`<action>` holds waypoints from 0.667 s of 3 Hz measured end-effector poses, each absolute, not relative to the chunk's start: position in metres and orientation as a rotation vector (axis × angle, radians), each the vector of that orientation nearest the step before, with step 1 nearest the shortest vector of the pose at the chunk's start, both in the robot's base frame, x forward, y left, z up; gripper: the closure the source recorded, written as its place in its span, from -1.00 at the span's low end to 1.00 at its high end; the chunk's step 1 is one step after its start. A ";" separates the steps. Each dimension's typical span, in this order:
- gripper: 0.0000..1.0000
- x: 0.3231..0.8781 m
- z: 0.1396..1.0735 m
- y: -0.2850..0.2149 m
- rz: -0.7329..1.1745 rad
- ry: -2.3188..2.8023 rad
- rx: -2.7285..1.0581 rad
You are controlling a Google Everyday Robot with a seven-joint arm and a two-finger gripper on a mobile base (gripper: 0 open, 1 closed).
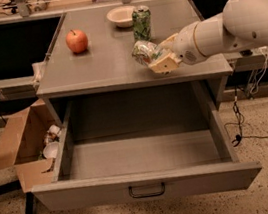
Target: Pick 7up can from top drawer and place on counter
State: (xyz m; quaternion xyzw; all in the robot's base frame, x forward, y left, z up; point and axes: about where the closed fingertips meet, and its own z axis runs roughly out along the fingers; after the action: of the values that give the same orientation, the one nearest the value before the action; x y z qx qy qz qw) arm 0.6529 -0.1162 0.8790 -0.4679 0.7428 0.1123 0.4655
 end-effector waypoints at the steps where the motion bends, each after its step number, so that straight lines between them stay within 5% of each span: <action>1: 1.00 0.694 0.864 -0.147 0.258 1.941 -1.033; 2: 1.00 0.722 0.852 -0.166 0.254 2.027 -0.966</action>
Offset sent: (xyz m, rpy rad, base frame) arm 0.1080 -0.0832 -0.0410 0.0052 0.2151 -0.2942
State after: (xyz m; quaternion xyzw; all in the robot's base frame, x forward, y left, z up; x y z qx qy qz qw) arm 0.7216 -0.1662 0.8523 -0.3866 0.8112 0.1017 0.4268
